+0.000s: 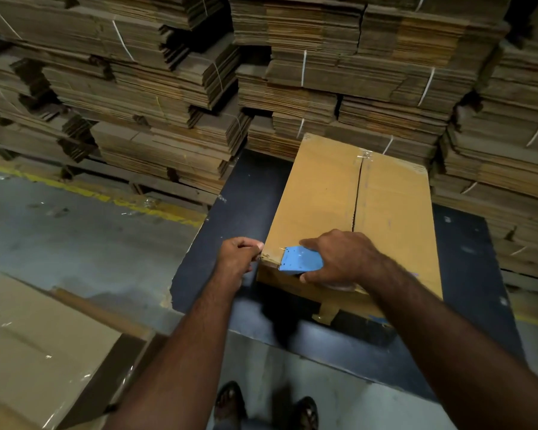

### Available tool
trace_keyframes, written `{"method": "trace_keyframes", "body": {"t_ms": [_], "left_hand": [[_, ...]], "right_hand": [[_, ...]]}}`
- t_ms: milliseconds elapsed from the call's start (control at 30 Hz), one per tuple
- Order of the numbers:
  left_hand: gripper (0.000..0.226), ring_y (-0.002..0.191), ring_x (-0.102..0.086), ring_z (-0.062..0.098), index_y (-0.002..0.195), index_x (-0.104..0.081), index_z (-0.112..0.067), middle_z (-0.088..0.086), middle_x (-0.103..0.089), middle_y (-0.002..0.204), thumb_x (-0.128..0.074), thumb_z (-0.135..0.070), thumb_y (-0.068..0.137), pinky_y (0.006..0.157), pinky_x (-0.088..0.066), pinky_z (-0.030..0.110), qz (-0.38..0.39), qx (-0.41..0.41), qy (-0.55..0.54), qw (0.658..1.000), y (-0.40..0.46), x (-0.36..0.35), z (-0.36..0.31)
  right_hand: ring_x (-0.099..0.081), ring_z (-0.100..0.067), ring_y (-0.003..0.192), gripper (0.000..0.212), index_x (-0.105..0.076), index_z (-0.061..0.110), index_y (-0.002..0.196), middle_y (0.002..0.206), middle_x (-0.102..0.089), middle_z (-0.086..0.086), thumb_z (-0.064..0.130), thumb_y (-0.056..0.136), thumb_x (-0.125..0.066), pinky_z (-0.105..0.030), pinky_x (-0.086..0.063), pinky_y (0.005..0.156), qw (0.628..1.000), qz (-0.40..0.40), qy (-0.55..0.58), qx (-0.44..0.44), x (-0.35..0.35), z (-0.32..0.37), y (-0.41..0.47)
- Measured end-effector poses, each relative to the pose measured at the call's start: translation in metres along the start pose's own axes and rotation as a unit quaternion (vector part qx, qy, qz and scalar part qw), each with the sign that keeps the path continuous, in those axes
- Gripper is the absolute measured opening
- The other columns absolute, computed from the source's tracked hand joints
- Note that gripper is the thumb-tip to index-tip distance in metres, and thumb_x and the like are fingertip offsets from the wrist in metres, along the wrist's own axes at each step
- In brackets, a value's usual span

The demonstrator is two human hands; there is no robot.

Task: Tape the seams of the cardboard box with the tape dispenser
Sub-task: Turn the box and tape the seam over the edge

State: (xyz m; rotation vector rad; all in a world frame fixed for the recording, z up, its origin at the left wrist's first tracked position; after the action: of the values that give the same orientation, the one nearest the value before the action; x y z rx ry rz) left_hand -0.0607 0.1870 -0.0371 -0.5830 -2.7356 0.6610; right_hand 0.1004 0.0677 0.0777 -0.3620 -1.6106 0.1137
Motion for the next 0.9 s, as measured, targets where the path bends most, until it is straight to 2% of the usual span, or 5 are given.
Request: {"method": "trace_keyframes", "body": {"t_ms": [200,433,633,767,900], "left_hand": [[0.042,0.110,-0.061,0.026,0.127,-0.062,-0.010,0.011,-0.064,0.121,-0.066,-0.011,0.086,0.093,-0.046,0.032,-0.059,-0.171,0.244,0.953,-0.002,0.005,-0.019],[0.086,0.148,-0.023,0.017,0.156,-0.023,-0.016,-0.002,-0.019,0.163,-0.046,-0.007,0.073,0.121,-0.021,0.029,0.126,-0.321,0.288,0.893,-0.057,-0.023,0.004],[0.084,0.151,-0.012,0.025,0.155,-0.018,-0.006,0.010,-0.012,0.164,-0.049,-0.005,0.076,0.121,-0.021,0.041,0.068,-0.371,0.385,0.842,-0.045,-0.022,0.016],[0.076,0.139,-0.041,0.030,0.154,-0.026,-0.010,0.008,-0.016,0.163,-0.058,-0.007,0.085,0.108,-0.042,0.037,0.084,-0.334,0.374,0.861,-0.038,-0.016,0.011],[0.079,0.139,-0.039,0.033,0.153,-0.029,-0.009,0.008,-0.021,0.161,-0.063,-0.012,0.081,0.116,-0.021,0.031,0.112,-0.313,0.329,0.884,-0.039,-0.015,0.013]], "right_hand": [[-0.056,-0.018,0.105,0.081,-0.037,0.037,0.146,0.121,-0.062,0.005,0.075,0.076,-0.056,-0.035,-0.051,0.079,1.000,0.016,-0.008,-0.014,0.001,0.003,0.002],[-0.057,-0.018,0.105,0.085,-0.030,0.036,0.150,0.119,-0.062,0.004,0.074,0.078,-0.055,-0.034,-0.051,0.077,0.999,0.023,-0.030,-0.022,0.001,0.010,0.000],[-0.057,-0.020,0.105,0.089,-0.027,0.033,0.152,0.120,-0.061,0.001,0.075,0.078,-0.055,-0.034,-0.051,0.074,0.998,0.031,-0.036,-0.028,0.002,0.011,0.000],[-0.059,-0.021,0.100,0.085,-0.031,0.029,0.150,0.116,-0.063,-0.001,0.073,0.080,-0.052,-0.034,-0.053,0.074,0.999,-0.002,-0.029,-0.015,0.002,0.013,-0.006],[-0.060,-0.023,0.101,0.080,-0.036,0.028,0.148,0.115,-0.064,-0.002,0.070,0.082,-0.050,-0.033,-0.047,0.070,0.999,-0.023,-0.031,-0.008,0.002,0.011,-0.011]]}}
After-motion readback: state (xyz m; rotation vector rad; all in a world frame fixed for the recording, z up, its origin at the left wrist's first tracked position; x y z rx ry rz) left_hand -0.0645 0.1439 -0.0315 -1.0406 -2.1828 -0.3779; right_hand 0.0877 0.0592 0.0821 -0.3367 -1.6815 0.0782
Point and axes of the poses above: each hand's wrist, its own y-axis towards the middle knuckle, its own x-axis out of the back of the hand, z = x × y, the point moved 4 cm from there along y, towards the middle knuckle
